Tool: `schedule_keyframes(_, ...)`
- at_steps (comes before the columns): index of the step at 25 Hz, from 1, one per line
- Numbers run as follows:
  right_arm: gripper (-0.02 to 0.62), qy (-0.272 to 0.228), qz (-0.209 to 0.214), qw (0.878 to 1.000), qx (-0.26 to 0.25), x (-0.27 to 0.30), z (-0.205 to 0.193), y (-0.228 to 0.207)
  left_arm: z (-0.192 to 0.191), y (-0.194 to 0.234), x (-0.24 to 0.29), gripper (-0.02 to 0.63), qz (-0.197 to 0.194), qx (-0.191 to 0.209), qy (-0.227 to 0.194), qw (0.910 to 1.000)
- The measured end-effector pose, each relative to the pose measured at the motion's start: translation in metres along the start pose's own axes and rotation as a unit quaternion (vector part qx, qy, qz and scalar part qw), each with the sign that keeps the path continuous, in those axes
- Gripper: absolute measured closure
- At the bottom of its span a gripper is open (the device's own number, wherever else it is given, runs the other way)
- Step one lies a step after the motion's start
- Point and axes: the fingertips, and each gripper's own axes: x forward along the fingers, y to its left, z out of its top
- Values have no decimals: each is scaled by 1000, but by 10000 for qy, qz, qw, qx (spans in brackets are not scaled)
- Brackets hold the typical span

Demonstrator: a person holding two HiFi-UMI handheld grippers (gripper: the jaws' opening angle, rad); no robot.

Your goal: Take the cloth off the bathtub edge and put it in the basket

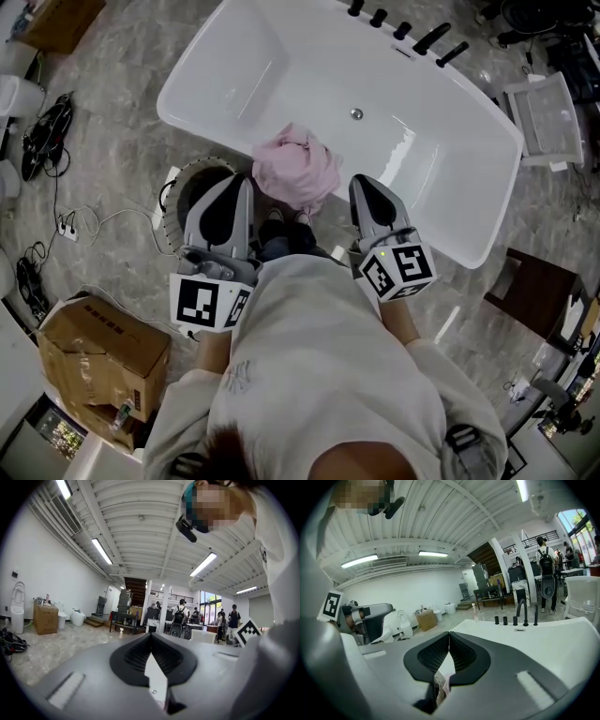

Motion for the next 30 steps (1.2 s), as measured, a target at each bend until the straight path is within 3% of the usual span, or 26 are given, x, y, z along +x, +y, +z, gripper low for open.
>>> schedule_keyframes(22,591,133,-82,9996,-227,20,-8,29,-9,32,-7,592,-119,-117,62,9998)
schedule_keyframes(30,516,439,-6,9978,-496,36,-24,31,-19,37,-3,592,-202,-194,171,9995)
